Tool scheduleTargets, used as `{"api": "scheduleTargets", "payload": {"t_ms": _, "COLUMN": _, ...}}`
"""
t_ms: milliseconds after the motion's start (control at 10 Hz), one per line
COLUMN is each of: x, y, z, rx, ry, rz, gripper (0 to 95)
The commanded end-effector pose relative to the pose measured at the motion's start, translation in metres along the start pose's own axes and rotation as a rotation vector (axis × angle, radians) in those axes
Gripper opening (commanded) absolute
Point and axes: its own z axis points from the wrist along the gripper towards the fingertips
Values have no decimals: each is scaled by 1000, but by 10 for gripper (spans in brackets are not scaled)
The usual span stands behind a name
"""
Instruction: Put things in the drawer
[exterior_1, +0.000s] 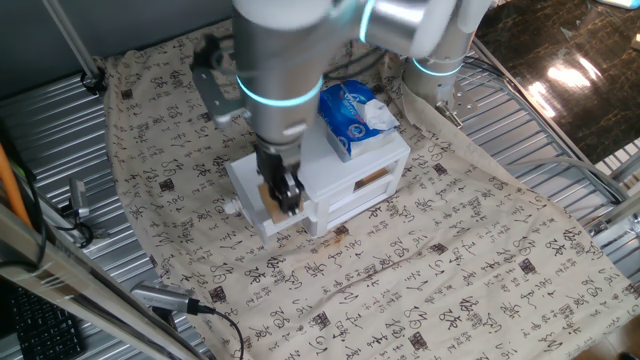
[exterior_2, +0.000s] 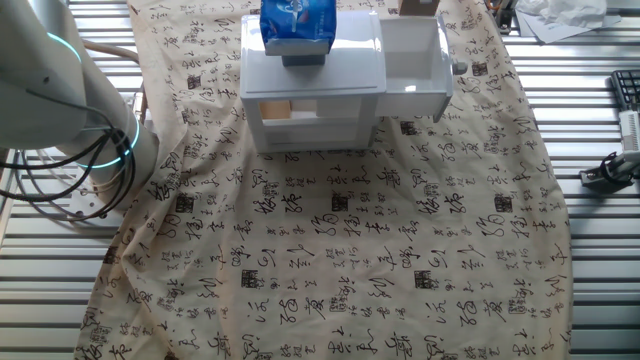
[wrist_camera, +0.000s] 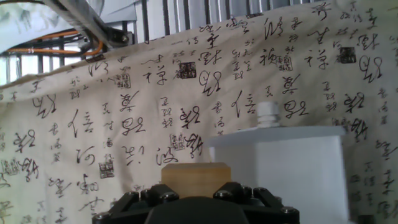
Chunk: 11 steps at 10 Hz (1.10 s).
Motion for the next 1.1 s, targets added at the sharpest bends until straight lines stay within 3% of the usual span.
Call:
{"api": "scheduleTargets", "payload": {"t_ms": 100, "x": 0, "y": -13, "z": 1, "rx": -2, "ry": -1, "rz": -13, "gripper": 0}}
{"api": "scheduleTargets", "payload": {"t_ms": 500, "x": 4, "y": -30, "z": 18, "rx": 3, "ry": -7, "rz": -30, "gripper": 0}}
{"api": "scheduleTargets", "payload": {"t_ms": 1100, "x": 7, "y": -40, "z": 30, "rx": 5, "ry": -7, "rz": -36, "gripper": 0}}
